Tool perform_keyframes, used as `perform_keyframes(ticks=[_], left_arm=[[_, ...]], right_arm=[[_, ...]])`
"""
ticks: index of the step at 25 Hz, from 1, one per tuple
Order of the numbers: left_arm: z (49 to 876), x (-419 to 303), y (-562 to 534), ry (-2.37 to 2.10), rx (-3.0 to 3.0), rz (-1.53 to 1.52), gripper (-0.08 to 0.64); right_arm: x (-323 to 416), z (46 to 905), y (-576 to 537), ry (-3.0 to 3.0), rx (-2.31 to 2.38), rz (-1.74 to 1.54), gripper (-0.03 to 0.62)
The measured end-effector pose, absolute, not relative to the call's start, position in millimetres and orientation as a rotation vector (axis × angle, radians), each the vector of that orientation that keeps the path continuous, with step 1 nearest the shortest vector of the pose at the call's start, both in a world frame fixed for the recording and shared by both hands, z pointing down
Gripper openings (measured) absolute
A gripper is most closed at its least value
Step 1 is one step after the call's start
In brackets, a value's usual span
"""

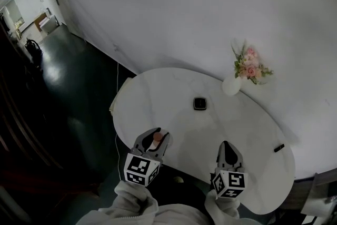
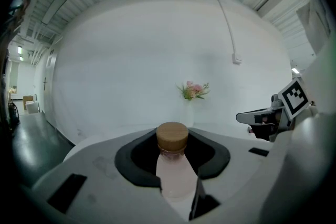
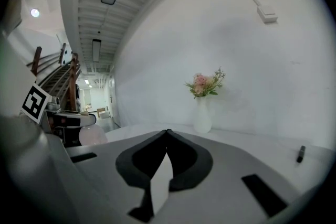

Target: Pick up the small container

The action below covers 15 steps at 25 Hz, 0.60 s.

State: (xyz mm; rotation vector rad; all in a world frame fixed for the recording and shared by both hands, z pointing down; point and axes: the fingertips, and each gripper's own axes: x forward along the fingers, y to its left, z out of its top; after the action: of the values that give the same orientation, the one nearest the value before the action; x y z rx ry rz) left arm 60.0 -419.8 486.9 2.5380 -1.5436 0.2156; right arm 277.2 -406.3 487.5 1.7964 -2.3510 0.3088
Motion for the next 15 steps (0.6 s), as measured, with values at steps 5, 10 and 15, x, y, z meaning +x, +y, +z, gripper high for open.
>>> perform_keyframes(ticks=[5, 10, 15], left_arm=[[485.6, 63.7, -416.2, -1.538, 2.551, 0.231, 0.123], [490.3, 65.8, -416.0, -1.537, 2.543, 0.254, 0.123], [494.8, 65.4, -416.7, -1.535, 2.533, 0.263, 0.123]], right_arm=[[273.0, 491.1, -399.6, -2.349, 1.799, 0.309, 0.049], [271.9, 494.9, -397.3, -2.344, 1.803, 0.321, 0.048], [270.8, 498.9, -395.5, -2.336, 1.801, 0.336, 0.048]])
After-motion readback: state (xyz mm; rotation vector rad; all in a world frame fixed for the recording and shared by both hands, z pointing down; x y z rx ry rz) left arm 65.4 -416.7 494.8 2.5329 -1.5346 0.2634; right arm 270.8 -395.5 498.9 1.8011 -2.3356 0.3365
